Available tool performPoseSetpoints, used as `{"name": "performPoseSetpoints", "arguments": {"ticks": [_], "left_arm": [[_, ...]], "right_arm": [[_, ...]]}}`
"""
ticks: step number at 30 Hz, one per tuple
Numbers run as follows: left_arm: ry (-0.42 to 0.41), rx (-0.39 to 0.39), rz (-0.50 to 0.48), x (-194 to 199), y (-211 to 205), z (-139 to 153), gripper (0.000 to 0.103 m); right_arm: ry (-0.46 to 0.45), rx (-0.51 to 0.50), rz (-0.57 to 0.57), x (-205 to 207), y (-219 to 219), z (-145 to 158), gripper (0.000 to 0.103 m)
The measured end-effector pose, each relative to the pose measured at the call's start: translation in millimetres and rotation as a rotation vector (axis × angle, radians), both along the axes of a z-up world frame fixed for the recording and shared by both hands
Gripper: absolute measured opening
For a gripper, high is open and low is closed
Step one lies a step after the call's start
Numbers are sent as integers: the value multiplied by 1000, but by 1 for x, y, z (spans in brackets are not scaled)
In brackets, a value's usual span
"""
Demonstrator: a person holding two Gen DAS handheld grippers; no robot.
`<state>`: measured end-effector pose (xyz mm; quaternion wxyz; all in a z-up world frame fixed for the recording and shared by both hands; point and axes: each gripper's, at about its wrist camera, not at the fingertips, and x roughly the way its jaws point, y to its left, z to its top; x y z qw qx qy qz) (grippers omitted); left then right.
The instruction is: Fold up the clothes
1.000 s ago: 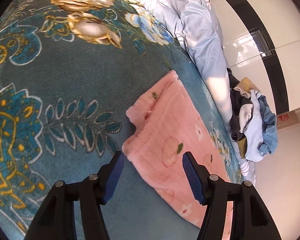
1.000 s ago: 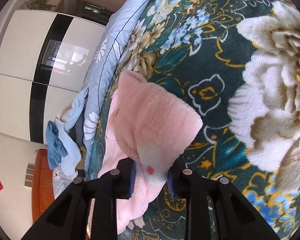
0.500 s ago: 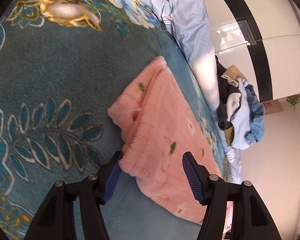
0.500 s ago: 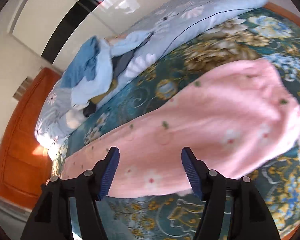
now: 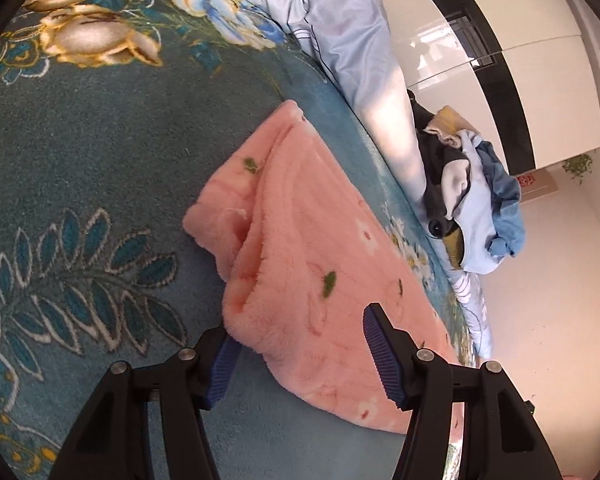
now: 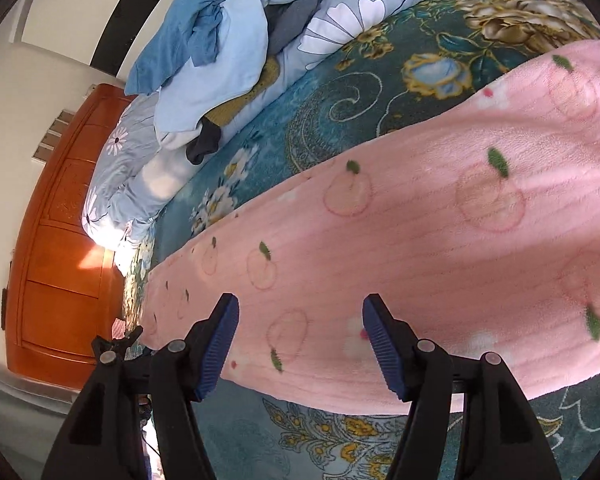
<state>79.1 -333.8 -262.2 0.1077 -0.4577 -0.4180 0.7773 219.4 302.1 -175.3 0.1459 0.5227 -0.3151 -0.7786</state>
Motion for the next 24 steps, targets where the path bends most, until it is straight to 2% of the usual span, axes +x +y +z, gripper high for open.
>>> {"name": "performPoseSetpoints", "arguments": {"ticks": [2, 3, 4, 7, 10, 13, 16, 18, 19, 20, 24], "left_arm": [[17, 15, 27, -2, -3, 3, 56], [23, 9, 35, -3, -3, 7, 38], [-16, -52, 28, -7, 1, 13, 27], [-8, -173, -45, -22, 18, 31, 19], [5, -280, -38, -41, 26, 47, 9], [31, -329, -50, -70, 36, 69, 7], [256, -289, -82, -74, 46, 133, 7], [428, -288, -91, -61, 50, 177, 8], [473, -302, -77, -53, 46, 187, 8], [476, -301, -61, -50, 39, 186, 8], [186, -318, 0, -68, 5, 98, 8]], "right_arm": [[-9, 14, -7, -1, 2, 0, 66], [-14, 18, -9, -1, 4, -2, 66], [-21, 21, -11, -2, 5, -3, 66], [-33, 27, -13, -3, 9, -7, 66], [-39, 26, -34, -6, 13, -10, 66], [-51, 19, -41, -8, 16, -13, 66], [-50, 28, -44, -6, 20, -12, 66], [-44, 31, -51, -5, 24, -11, 66], [-41, 32, -57, -3, 27, -11, 66], [-40, 28, -66, -2, 30, -12, 66], [-56, -15, -92, 2, 38, -24, 66]]}}
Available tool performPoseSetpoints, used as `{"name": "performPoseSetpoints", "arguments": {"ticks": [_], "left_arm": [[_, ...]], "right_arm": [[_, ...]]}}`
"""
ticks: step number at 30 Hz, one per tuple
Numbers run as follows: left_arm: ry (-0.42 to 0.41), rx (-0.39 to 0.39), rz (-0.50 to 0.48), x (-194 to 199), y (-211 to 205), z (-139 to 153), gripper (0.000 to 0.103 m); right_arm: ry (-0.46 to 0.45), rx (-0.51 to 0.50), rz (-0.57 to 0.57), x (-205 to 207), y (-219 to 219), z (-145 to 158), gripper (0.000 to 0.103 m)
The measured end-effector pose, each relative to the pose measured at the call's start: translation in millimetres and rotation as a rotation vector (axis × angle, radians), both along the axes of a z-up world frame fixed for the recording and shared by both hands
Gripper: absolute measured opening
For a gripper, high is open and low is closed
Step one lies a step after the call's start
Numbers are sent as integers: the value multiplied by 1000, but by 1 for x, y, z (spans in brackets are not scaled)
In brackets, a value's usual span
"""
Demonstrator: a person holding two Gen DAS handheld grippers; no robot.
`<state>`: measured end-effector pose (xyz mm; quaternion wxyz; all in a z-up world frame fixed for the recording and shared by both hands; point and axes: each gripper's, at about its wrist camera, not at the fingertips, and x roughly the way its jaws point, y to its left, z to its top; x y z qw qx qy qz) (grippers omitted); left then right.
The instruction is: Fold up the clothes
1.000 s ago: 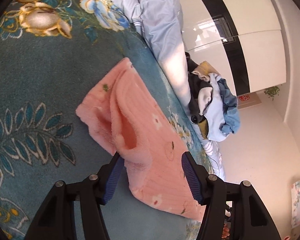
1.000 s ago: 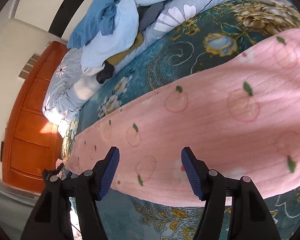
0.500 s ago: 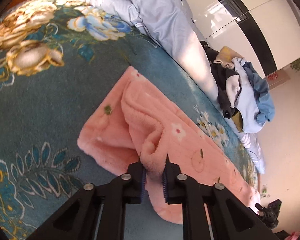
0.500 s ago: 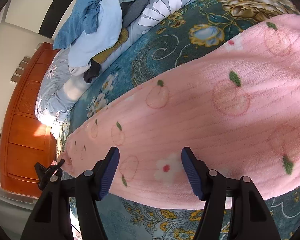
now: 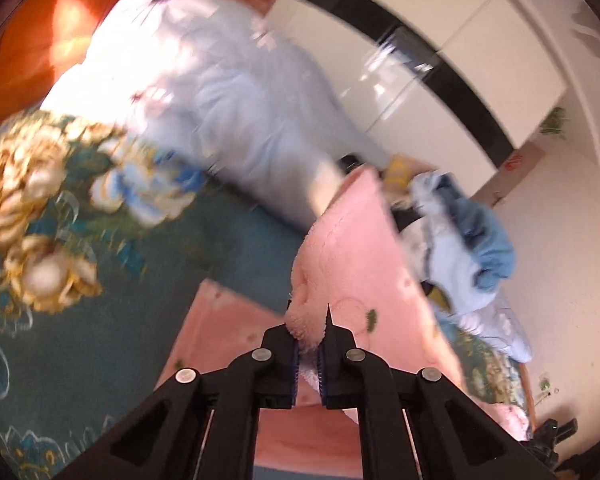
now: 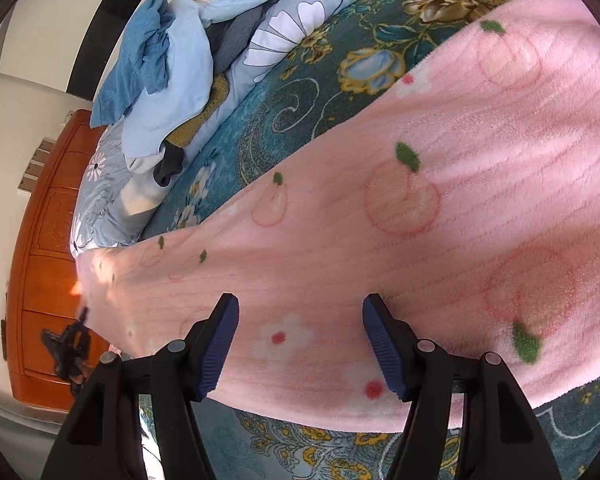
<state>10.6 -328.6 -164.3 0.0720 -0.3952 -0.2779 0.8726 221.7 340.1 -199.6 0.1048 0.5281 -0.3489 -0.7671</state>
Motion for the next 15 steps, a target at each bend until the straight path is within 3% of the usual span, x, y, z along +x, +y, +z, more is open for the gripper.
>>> {"name": "performPoseSetpoints", "arguments": {"ticks": [3, 5, 10, 15], "left_arm": [[-128, 27, 55, 3, -11, -56, 8], [-130, 46, 76, 10, -15, -68, 8], [-105, -1, 84, 14, -18, -59, 8], [-181, -19, 101, 18, -19, -77, 8]], "right_arm": [[-9, -12, 4, 1, 0, -4, 66], [-7, 5, 14, 1, -1, -1, 66], [3, 18, 1, 2, 4, 4, 66], [-1, 6, -14, 4, 7, 0, 66]]}}
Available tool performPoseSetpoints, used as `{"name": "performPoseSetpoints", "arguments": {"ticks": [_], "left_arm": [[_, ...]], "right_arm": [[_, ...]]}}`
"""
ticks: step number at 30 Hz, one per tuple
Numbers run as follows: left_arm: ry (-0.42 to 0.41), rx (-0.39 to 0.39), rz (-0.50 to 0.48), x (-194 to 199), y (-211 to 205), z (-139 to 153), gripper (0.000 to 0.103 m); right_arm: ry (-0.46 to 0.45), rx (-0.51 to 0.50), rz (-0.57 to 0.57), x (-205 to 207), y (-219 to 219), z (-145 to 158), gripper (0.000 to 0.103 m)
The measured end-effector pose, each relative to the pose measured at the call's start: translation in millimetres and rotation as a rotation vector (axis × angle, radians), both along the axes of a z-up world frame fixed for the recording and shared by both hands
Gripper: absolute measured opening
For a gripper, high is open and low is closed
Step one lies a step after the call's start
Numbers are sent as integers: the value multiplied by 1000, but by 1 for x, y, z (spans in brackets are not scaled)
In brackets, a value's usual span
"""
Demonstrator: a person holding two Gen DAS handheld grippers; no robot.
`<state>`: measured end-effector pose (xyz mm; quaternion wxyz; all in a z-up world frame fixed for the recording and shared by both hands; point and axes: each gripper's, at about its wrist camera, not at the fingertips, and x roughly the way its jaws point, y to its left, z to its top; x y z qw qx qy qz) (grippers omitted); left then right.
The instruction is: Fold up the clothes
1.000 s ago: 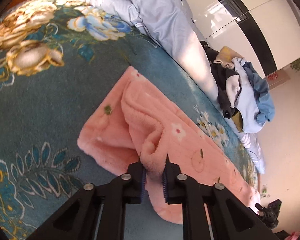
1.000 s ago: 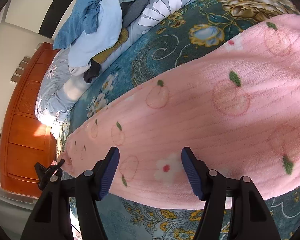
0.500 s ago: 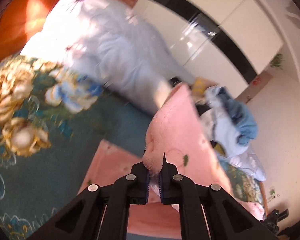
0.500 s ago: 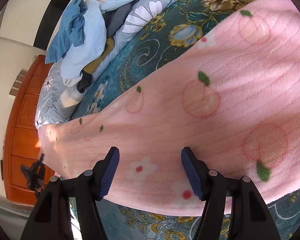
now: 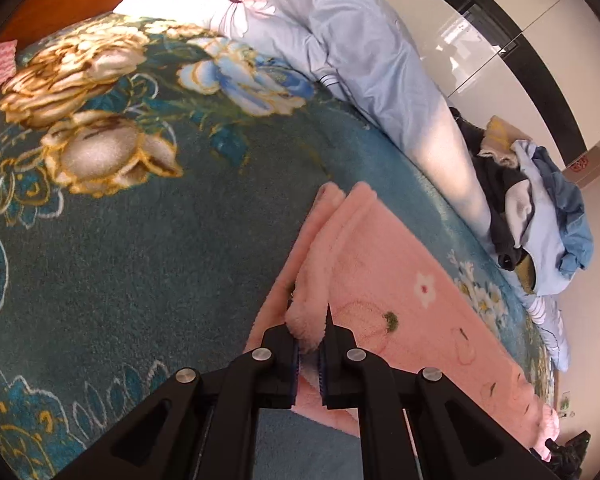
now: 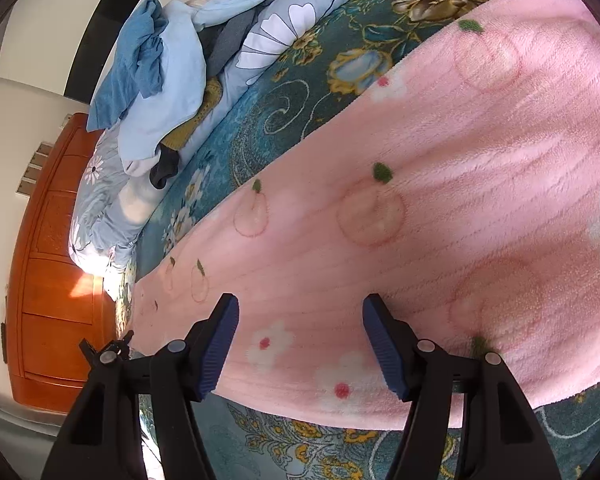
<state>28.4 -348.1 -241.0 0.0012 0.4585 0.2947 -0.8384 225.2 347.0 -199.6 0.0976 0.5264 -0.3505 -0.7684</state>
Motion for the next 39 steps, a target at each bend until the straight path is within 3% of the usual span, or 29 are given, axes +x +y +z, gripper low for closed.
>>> {"name": "performPoseSetpoints", "arguments": {"ticks": [3, 5, 7, 8, 10, 15, 18, 20, 21, 22, 23, 24, 28, 31, 34, 39], "left_arm": [[0, 43, 25, 12, -3, -2, 14], [20, 107, 44, 22, -8, 4, 28], [55, 131, 84, 36, -15, 12, 61], [55, 135, 112, 41, -18, 12, 67], [55, 144, 168, 51, -24, 12, 70], [-5, 252, 179, 43, -21, -22, 70], [60, 305, 205, 42, -19, -23, 75], [68, 357, 206, 36, -18, -23, 74], [44, 309, 220, 31, -16, -21, 70], [23, 250, 228, 26, -13, -20, 41], [8, 224, 236, 23, -12, -19, 18], [-5, 199, 244, 20, -11, -18, 14], [142, 248, 274, 43, -20, 22, 14], [155, 219, 277, 68, -31, 37, 14], [107, 159, 290, 83, -43, 19, 14], [35, 339, 349, 100, -62, -41, 20]], "right_arm": [[0, 4, -1, 2, 4, 1, 66], [0, 9, 2, 4, 6, 3, 66], [4, 9, 1, 4, 6, 4, 66], [6, 7, -1, 5, 7, 5, 66], [15, 3, -3, 7, 7, 7, 66], [36, -15, -26, 16, 15, 11, 66], [55, 9, -57, 25, 32, 20, 66], [68, 23, -98, 34, 50, 25, 66], [76, 24, -124, 39, 61, 28, 66], [79, 26, -155, 44, 73, 30, 66], [79, 26, -187, 50, 85, 31, 66], [81, 26, -212, 55, 95, 32, 66], [73, 39, -263, 69, 119, 39, 66], [105, 40, -221, 68, 113, 48, 66], [152, 50, -42, 35, 71, 57, 66], [177, 124, 396, -49, -51, 56, 66]]}}
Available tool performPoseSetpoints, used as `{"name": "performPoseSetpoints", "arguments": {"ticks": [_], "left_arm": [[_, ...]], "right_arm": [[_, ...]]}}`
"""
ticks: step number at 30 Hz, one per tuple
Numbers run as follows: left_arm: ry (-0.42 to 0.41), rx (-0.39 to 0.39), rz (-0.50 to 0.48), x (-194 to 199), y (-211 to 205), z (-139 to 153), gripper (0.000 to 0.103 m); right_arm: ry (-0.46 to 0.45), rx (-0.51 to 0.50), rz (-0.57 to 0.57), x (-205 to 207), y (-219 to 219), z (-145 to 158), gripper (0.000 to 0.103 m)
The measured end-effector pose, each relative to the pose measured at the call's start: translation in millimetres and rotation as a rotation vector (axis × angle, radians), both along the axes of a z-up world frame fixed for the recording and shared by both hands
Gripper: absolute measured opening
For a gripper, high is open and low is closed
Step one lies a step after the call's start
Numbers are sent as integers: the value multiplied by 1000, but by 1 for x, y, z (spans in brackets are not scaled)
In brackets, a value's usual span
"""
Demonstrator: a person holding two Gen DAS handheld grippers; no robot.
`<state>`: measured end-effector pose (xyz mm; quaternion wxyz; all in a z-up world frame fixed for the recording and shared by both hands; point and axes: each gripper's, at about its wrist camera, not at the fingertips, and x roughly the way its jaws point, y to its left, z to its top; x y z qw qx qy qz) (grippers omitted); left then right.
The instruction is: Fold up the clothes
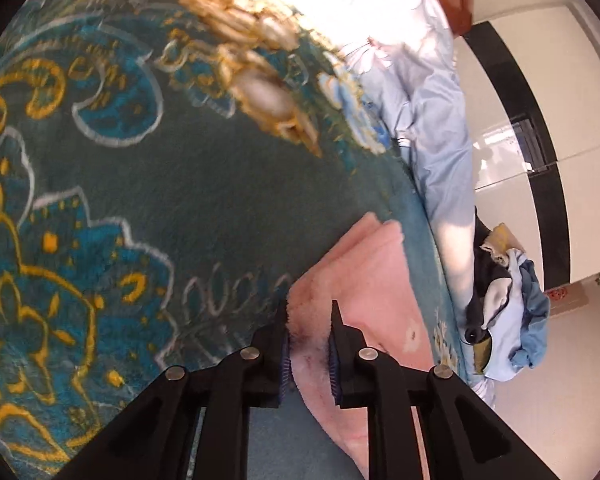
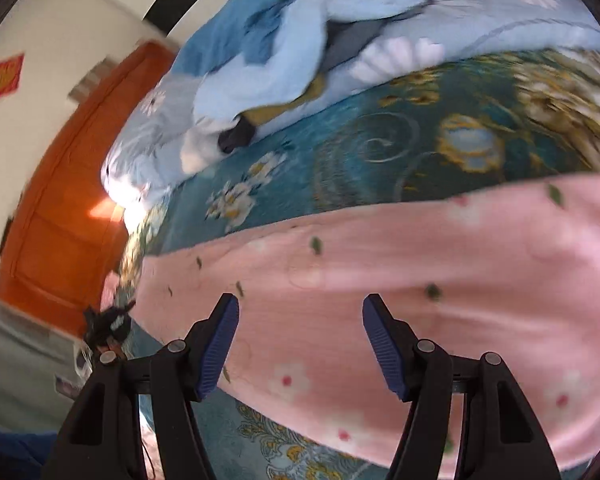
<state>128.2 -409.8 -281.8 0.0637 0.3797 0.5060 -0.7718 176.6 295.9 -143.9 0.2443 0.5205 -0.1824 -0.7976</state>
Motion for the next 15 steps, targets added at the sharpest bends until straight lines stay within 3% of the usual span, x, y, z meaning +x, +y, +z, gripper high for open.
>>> {"name": "performPoseSetpoints", "arguments": {"ticks": [4, 6, 8, 10, 15], "left_arm": [[30, 104, 27, 14, -5, -11, 26], [-10, 35, -7, 16, -7, 2, 30], [-25, -89, -32, 17, -11, 24, 39], [-21, -215, -82, 5, -12, 48, 59], [-17, -344, -323, -63, 13, 76, 64]], "right_arm": [[18, 117, 235, -45, -78, -11, 66], [10, 143, 313, -59, -106, -14, 66], [7, 162, 384, -70, -130, -19, 66], [9, 176, 453, -79, -155, -24, 66], [-13, 235, 582, -88, -203, -47, 66]]}}
